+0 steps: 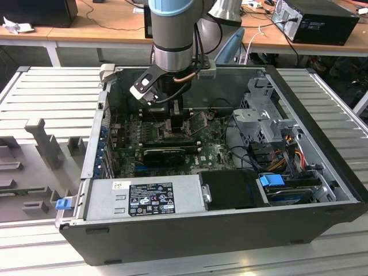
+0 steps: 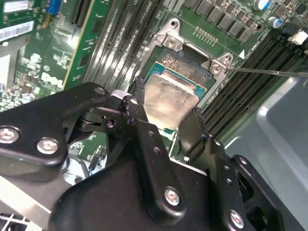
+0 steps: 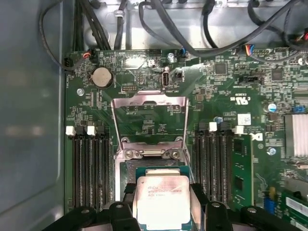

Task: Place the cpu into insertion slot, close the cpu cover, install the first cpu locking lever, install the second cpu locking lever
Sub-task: 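Place the cpu into insertion slot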

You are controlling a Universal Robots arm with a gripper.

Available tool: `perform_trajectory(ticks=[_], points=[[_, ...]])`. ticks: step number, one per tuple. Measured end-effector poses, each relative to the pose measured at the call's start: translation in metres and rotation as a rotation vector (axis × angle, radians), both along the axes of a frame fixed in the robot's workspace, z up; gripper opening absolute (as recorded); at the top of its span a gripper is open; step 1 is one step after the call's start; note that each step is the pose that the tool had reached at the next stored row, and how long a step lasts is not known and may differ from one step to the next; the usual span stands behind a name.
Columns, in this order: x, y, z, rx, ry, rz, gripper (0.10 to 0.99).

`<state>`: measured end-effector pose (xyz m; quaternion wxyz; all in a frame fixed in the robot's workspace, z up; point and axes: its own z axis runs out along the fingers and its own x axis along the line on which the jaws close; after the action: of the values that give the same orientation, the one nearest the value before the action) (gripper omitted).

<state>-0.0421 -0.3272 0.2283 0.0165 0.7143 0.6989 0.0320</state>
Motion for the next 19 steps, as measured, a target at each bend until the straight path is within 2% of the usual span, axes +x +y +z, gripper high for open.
perform_trajectory(ticks=[8, 19], points=[[-0.0014, 0.0049, -0.0167, 0.000, 0.0000, 0.000, 0.525], [-0.0016, 0.0054, -0.0183, 0.001, 0.0000, 0.000, 0.525]])
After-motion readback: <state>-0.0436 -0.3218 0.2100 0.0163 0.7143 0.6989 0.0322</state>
